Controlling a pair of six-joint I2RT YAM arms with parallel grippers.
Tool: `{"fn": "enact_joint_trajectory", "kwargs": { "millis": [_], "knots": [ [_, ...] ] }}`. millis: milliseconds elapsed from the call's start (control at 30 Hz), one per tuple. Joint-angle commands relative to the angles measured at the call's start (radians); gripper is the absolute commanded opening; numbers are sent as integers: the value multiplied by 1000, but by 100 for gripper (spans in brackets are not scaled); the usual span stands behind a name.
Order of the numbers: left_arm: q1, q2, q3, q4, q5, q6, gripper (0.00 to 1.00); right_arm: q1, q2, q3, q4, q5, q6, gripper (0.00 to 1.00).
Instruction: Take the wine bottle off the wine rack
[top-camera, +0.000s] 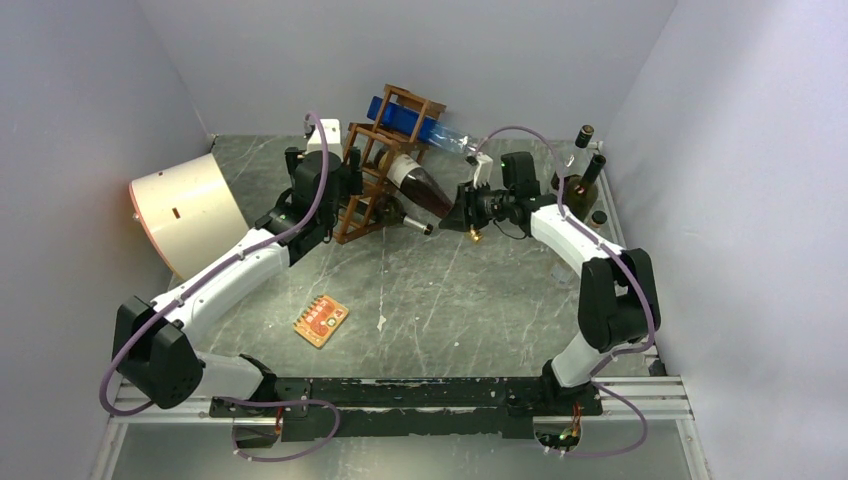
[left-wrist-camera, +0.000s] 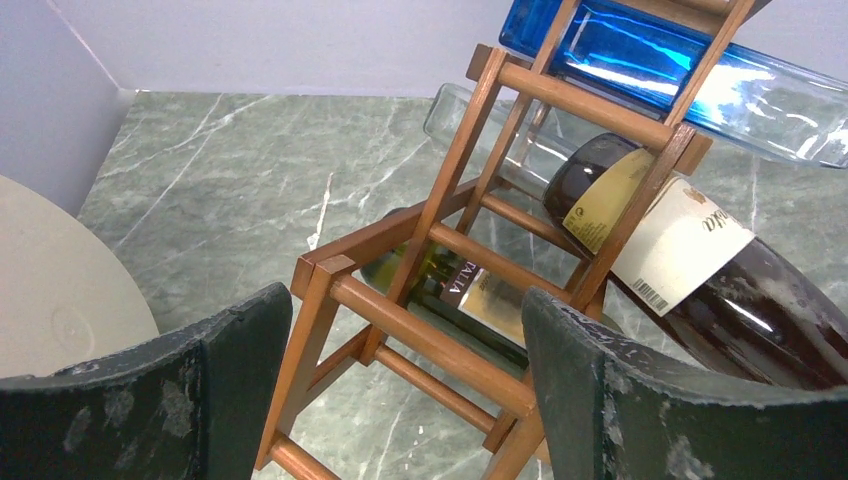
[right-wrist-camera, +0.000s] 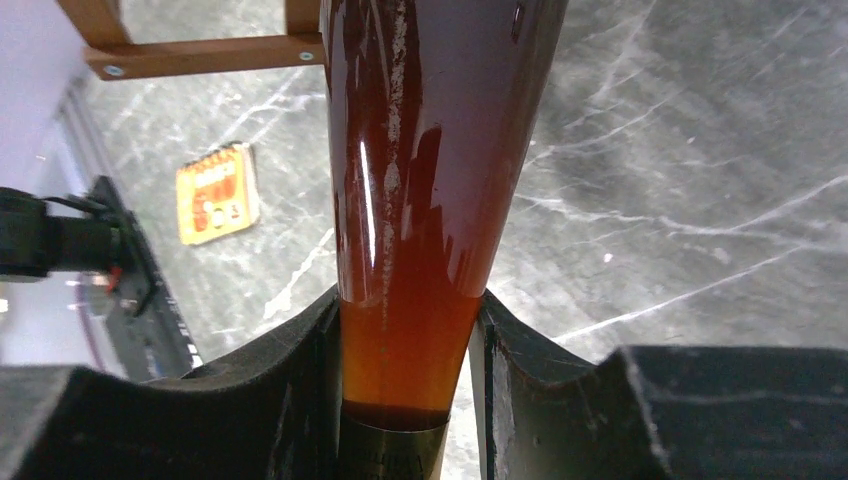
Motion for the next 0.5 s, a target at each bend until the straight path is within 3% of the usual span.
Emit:
{"fn": "enact_joint_trajectory", "kwargs": {
  "millis": [0, 467],
  "knots": [
    [6, -25, 19, 21, 6, -5, 88, -56, -121, 4, 302, -174, 142, 0],
    [6, -44, 15, 28, 14, 3, 88, -105, -253, -89, 377, -240, 342, 0]
  ]
}}
